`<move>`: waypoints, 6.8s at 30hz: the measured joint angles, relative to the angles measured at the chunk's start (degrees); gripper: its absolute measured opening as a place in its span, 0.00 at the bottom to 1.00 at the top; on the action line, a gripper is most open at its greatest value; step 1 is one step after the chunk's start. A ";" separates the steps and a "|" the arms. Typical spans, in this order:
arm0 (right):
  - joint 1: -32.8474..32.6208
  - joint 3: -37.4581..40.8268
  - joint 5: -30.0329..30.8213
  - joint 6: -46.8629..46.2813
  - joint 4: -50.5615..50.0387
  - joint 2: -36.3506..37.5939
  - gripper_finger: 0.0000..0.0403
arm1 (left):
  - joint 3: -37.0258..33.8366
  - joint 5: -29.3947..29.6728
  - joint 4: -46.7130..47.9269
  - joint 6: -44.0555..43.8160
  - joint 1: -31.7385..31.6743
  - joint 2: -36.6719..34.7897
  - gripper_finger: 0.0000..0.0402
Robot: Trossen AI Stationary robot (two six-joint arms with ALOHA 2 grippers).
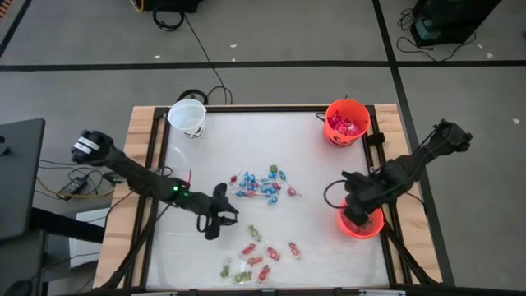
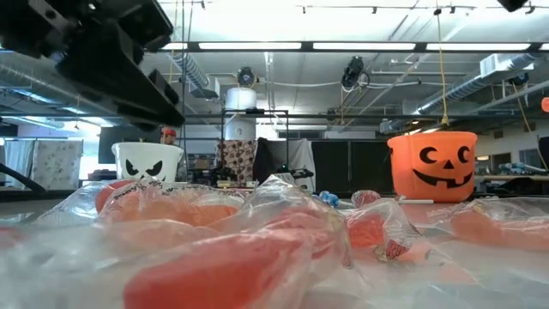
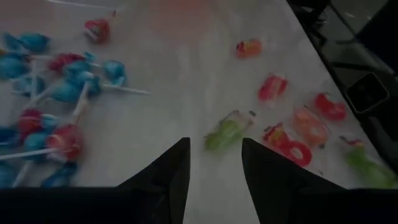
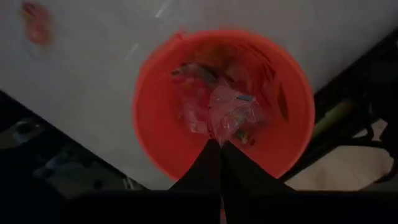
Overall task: Sort candy by brand, put in halloween buckets
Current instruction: Put the orange gummy into the bottom orange bucket, then put the green gummy into the bottom orange bucket
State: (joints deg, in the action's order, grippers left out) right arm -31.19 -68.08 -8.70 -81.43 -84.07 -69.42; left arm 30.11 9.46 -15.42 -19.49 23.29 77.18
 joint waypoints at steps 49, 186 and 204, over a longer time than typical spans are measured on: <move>0.98 0.57 27.24 3.84 57.66 -17.39 0.56 | 11.33 -8.86 -15.43 7.18 -6.90 19.16 0.05; 7.23 0.57 29.15 3.82 67.77 -17.99 0.49 | 10.97 13.41 -16.10 27.87 -0.79 8.06 0.00; 9.49 0.57 24.90 8.03 73.03 -20.47 0.05 | 20.33 14.33 -3.97 28.90 -1.12 8.03 0.01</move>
State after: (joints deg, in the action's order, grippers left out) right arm -21.70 -67.51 16.20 -73.41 -11.04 -89.89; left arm 50.43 23.79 -19.39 9.41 22.17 85.21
